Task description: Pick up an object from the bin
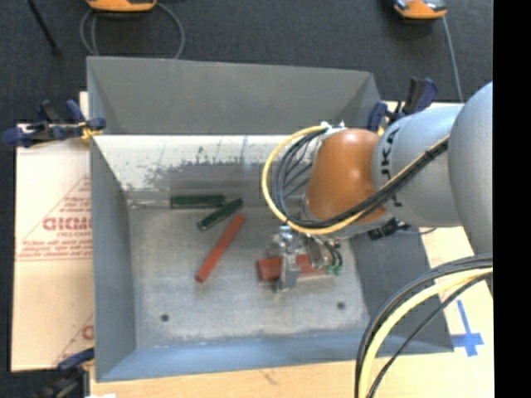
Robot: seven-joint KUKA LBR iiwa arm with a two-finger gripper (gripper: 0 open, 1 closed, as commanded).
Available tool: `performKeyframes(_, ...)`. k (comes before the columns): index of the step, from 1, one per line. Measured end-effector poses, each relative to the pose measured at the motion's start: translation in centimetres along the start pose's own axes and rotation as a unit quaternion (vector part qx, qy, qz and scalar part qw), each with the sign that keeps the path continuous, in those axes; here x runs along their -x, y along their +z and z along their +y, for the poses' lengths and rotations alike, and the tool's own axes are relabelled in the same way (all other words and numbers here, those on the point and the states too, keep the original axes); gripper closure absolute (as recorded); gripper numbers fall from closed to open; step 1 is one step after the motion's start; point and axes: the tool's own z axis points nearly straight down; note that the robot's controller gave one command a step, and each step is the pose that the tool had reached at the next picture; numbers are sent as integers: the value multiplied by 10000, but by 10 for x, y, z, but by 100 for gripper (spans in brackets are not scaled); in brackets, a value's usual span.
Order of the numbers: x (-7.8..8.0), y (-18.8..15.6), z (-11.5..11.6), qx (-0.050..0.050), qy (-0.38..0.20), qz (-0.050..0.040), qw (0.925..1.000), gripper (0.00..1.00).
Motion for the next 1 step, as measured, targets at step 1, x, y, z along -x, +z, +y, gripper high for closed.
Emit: performKeyframes(1,2,-157,27,7,88,-45,10000,100)
